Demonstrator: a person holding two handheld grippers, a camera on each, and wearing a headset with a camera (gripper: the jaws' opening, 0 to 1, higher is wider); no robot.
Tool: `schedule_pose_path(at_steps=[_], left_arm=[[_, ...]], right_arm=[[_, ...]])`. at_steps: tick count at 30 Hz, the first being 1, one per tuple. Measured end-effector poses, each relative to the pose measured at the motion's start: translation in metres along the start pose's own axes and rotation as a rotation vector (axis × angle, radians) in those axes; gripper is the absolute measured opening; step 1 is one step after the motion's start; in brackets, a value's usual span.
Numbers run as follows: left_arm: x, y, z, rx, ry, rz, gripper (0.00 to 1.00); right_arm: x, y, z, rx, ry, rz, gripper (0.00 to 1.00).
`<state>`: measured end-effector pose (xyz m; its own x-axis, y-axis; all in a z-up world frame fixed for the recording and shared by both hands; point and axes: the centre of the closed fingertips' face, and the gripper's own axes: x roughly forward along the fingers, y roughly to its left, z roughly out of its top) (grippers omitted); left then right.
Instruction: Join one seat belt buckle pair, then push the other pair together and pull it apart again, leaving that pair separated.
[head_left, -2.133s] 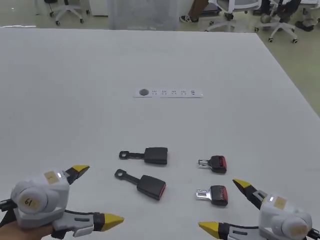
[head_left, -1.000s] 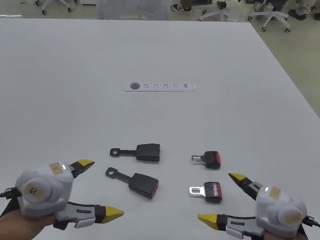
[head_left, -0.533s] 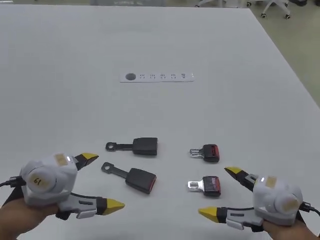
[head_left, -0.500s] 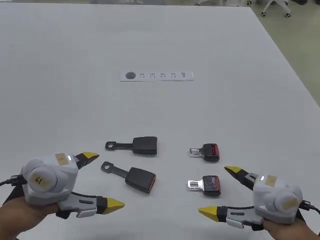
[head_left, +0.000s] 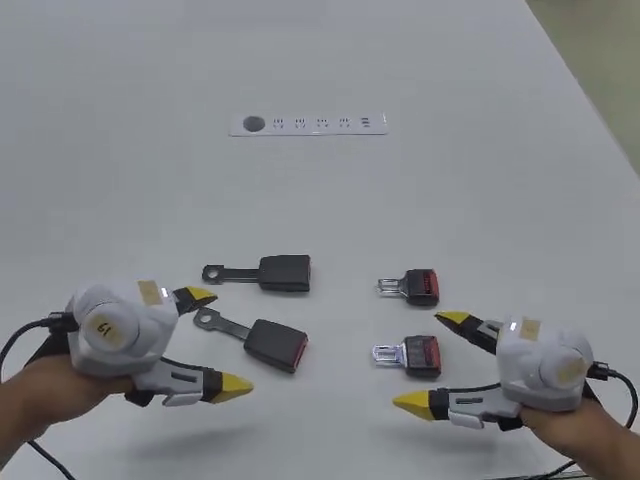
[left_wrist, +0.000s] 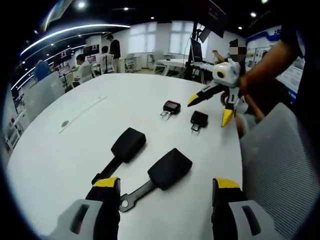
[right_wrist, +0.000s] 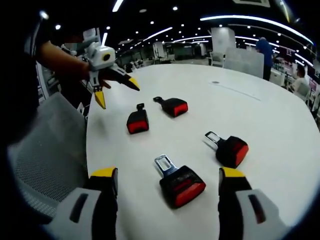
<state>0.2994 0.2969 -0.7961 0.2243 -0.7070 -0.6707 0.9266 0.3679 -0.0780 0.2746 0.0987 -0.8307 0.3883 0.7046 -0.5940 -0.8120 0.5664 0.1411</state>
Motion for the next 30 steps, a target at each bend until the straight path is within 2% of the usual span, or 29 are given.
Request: schedule_pose_path(at_steps=[3,7,14,15,17,19,20,21,24,26,28,30], left_arm=[[0.007,0.001,-0.001,0.037,0.024,-0.022,0.74],[0.016,0.004,0.001,0.059,0.030,-0.044,0.71],[0.034,0.003,-0.003,0.143,0.094,-0.111,0.68],[0.037,0.002,-0.005,0.167,0.115,-0.127,0.67],[0.043,0.001,-0.008,0.201,0.127,-0.144,0.65],[0.049,0.002,-0.012,0.221,0.143,-0.167,0.62],[0.053,0.004,-0.014,0.239,0.147,-0.174,0.62],[0.056,0.005,-0.014,0.261,0.153,-0.186,0.62],[0.062,0.005,-0.015,0.314,0.167,-0.204,0.60],[0.068,0.004,-0.014,0.337,0.161,-0.212,0.55],[0.072,0.004,-0.019,0.356,0.181,-0.225,0.54],[0.074,0.005,-0.020,0.403,0.192,-0.232,0.51]], right_arm=[[0.001,-0.002,-0.005,-0.016,0.022,0.021,0.84],[0.000,-0.007,-0.009,-0.027,0.046,0.044,0.82],[0.003,-0.014,-0.017,-0.079,0.103,0.106,0.76],[0.003,-0.014,-0.017,-0.085,0.107,0.114,0.74],[0.004,-0.015,-0.018,-0.121,0.112,0.124,0.74],[0.006,-0.014,-0.019,-0.103,0.118,0.136,0.73],[0.006,-0.012,-0.020,-0.105,0.121,0.153,0.72],[0.006,-0.013,-0.023,-0.143,0.137,0.167,0.71],[0.004,-0.005,-0.029,-0.143,0.171,0.235,0.69],[0.003,-0.007,-0.030,-0.207,0.185,0.239,0.67],[0.003,-0.008,-0.028,-0.194,0.179,0.241,0.65],[0.003,-0.011,-0.027,-0.189,0.175,0.244,0.61]])
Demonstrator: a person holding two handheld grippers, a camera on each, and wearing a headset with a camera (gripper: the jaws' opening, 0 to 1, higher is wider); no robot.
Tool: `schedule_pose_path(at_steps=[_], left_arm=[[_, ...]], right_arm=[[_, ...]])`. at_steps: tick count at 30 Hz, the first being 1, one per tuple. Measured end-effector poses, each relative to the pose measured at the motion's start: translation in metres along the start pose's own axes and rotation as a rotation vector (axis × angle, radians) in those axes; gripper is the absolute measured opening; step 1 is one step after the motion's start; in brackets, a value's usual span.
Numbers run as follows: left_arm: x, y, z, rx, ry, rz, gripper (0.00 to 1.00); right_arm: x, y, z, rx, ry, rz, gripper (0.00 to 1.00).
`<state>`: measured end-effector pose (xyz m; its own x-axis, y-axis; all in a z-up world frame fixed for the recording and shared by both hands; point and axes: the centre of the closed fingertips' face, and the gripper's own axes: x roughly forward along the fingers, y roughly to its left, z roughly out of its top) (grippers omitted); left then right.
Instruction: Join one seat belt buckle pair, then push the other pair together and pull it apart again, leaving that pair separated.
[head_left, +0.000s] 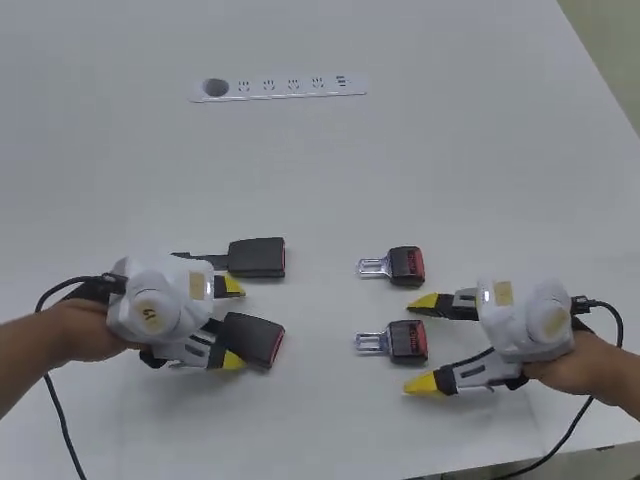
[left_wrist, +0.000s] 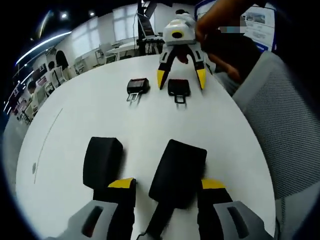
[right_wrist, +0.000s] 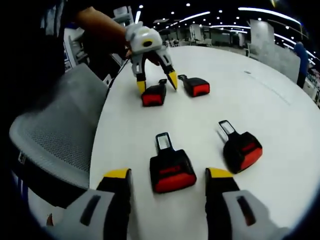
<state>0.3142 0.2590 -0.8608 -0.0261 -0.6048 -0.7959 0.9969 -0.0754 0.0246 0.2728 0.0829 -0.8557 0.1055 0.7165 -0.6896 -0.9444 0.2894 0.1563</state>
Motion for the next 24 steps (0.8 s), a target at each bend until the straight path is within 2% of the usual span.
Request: schedule_pose_path(at_steps=[1,3,4,6,7,8,10,11,12,13,15,19,24], left_arm=[[0.0007,-0.0036,0.0003,0.008,0.000,-0.019,0.49],[-0.0003,-0.0004,0.0025,0.039,-0.011,-0.008,0.47],[-0.0002,-0.0013,0.0016,0.026,-0.007,-0.013,0.46],[-0.0002,-0.0095,0.0002,0.012,-0.005,-0.054,0.37],[-0.0006,-0.0028,0.0018,0.043,-0.018,-0.015,0.37],[-0.0001,-0.0060,0.0001,0.017,-0.011,-0.024,0.36],[0.0003,-0.0052,0.0000,0.015,-0.011,-0.017,0.36],[0.0003,-0.0054,0.0000,0.016,-0.011,-0.010,0.35],[0.0004,-0.0061,0.0000,0.014,-0.008,-0.006,0.35],[0.0002,-0.0063,-0.0003,0.008,-0.005,0.003,0.35],[-0.0006,-0.0069,-0.0012,0.009,-0.008,0.018,0.35],[-0.0015,-0.0055,-0.0016,-0.012,-0.006,0.034,0.34],[-0.0021,-0.0052,-0.0024,-0.037,-0.007,0.036,0.34]], right_arm=[[-0.0005,-0.0025,-0.0009,-0.013,0.006,-0.001,0.59],[-0.0006,-0.0033,-0.0008,-0.020,0.012,0.005,0.57],[-0.0004,-0.0034,-0.0005,-0.024,0.013,0.007,0.57],[0.0002,-0.0040,-0.0008,-0.039,0.014,0.009,0.54],[0.0003,-0.0043,-0.0010,-0.051,0.014,0.006,0.52],[0.0002,-0.0045,-0.0005,-0.050,0.012,0.006,0.50],[0.0007,-0.0053,-0.0011,-0.037,0.016,0.000,0.44],[0.0005,-0.0046,-0.0044,-0.053,0.036,-0.008,0.40],[0.0012,-0.0042,-0.0035,-0.086,0.029,-0.008,0.37],[0.0012,-0.0046,-0.0039,-0.048,0.024,-0.013,0.37],[0.0000,-0.0074,-0.0038,-0.018,-0.001,-0.016,0.36],[-0.0007,-0.0101,-0.0021,0.013,-0.018,-0.035,0.36],[0.0005,-0.0108,-0.0007,0.004,-0.003,-0.030,0.35]])
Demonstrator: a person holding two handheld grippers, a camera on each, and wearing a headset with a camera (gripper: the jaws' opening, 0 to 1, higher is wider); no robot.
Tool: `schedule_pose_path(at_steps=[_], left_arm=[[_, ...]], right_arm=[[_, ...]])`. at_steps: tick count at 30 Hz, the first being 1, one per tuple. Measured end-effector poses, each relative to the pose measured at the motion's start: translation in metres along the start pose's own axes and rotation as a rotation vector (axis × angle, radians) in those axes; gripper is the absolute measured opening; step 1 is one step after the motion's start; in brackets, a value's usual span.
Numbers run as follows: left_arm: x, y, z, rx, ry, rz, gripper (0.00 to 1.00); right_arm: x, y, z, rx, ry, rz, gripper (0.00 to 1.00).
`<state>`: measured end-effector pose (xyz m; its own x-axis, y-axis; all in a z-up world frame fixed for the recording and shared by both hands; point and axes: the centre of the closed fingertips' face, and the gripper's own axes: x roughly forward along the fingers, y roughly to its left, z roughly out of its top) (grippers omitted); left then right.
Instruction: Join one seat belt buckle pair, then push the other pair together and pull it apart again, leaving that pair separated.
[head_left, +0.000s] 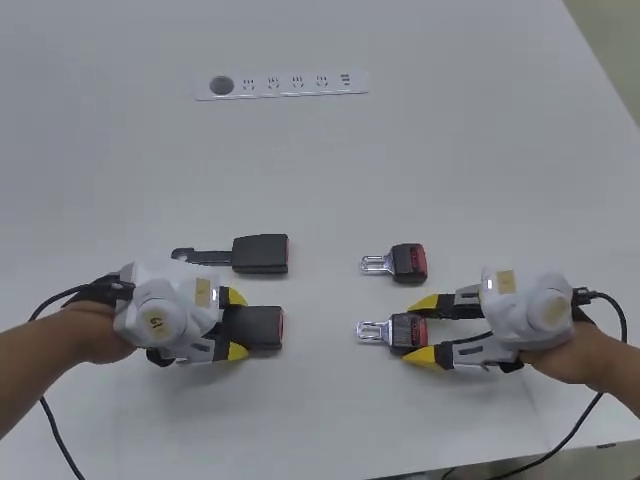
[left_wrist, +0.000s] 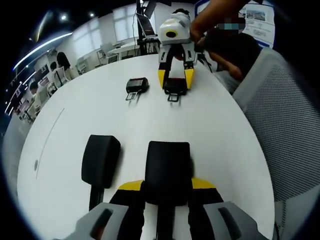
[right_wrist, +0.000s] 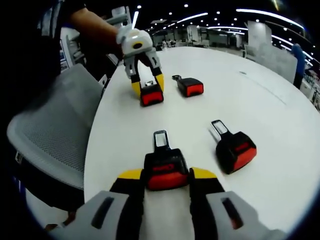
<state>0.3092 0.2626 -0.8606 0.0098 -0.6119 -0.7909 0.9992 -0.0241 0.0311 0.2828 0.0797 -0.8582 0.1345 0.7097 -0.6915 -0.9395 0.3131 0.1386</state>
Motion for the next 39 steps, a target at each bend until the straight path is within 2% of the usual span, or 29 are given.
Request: schedule_pose_path(at_steps=[6,13,18,20,31,34,39], left_arm=[[-0.001,0.001,0.000,-0.003,-0.004,-0.007,0.34],[-0.001,0.001,0.001,-0.028,-0.027,0.004,0.34],[-0.001,0.001,0.001,-0.027,-0.037,0.001,0.34],[-0.001,0.000,0.001,-0.021,-0.040,-0.002,0.34],[-0.001,-0.001,0.001,-0.019,-0.034,-0.011,0.34],[-0.001,-0.001,0.001,-0.018,-0.034,-0.012,0.34],[0.000,0.000,0.001,-0.020,-0.028,-0.015,0.34]], right_arm=[[0.004,-0.001,0.003,-0.009,-0.001,0.008,0.35],[0.020,-0.001,0.017,-0.023,-0.036,0.028,0.35],[0.027,0.002,0.025,-0.048,-0.048,0.041,0.35],[0.029,0.002,0.027,-0.037,-0.066,0.045,0.35],[0.044,0.007,0.042,-0.047,-0.098,0.063,0.35],[0.052,0.010,0.051,-0.065,-0.122,0.071,0.35],[0.067,0.016,0.063,-0.072,-0.133,0.068,0.35]])
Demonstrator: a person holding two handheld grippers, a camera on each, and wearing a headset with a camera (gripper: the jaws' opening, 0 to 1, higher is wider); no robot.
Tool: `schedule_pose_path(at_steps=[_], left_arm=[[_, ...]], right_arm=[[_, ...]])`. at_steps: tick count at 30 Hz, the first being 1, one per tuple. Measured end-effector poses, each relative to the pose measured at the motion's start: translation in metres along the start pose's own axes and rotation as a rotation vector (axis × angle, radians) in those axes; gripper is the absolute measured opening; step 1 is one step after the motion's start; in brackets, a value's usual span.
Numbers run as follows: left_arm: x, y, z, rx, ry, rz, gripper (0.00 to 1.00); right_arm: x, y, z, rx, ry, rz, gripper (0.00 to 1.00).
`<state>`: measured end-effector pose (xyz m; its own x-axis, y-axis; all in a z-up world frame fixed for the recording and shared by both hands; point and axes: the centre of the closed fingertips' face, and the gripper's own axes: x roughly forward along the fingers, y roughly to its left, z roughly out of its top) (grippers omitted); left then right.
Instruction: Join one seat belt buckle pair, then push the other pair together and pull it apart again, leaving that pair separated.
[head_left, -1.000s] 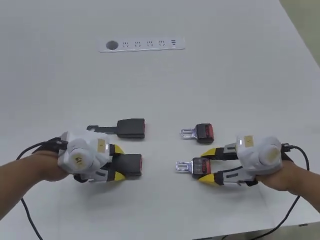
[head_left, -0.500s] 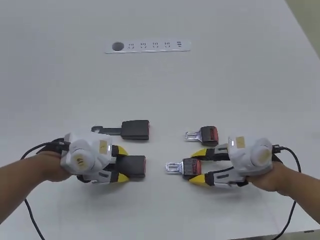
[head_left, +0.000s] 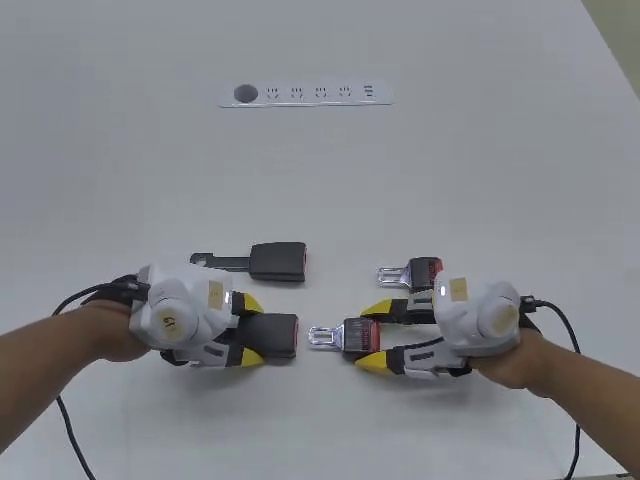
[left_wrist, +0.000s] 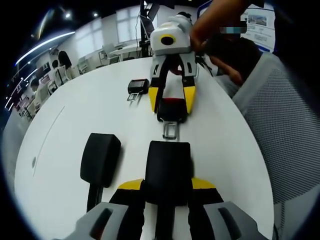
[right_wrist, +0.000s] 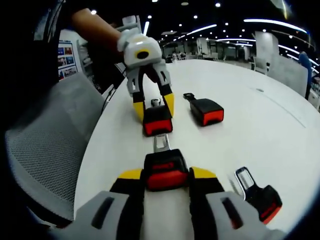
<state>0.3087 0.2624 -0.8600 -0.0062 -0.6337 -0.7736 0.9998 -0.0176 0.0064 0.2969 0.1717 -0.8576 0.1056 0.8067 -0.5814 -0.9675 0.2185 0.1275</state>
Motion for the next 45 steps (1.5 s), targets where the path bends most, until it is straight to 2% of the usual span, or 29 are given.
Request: schedule_pose_path(at_steps=[12,13,18,23,27,30,34,45], left_arm=[[0.000,0.001,0.001,0.000,-0.003,0.009,0.34],[0.000,0.000,0.000,0.002,-0.002,0.010,0.34],[0.000,0.000,0.001,0.012,-0.005,0.007,0.34],[0.000,0.000,0.002,0.031,0.014,-0.005,0.34],[0.000,0.000,0.002,0.035,0.013,-0.011,0.34],[0.001,-0.001,0.002,0.034,0.016,-0.012,0.33],[0.001,-0.002,0.001,0.036,0.029,-0.022,0.33],[0.001,-0.001,0.001,0.030,0.013,-0.024,0.34]], right_arm=[[0.017,0.002,0.012,0.005,-0.005,0.003,0.35],[0.017,0.001,0.012,-0.016,0.002,0.001,0.35],[0.015,0.002,0.011,-0.002,0.018,-0.002,0.35],[0.017,0.001,0.013,-0.008,0.034,0.008,0.34],[0.023,0.003,0.016,-0.008,0.038,0.020,0.34],[0.029,0.005,0.020,-0.004,0.047,0.014,0.34],[0.028,0.003,0.018,-0.001,0.061,0.012,0.34],[0.031,0.001,0.018,-0.009,0.072,0.006,0.34]])
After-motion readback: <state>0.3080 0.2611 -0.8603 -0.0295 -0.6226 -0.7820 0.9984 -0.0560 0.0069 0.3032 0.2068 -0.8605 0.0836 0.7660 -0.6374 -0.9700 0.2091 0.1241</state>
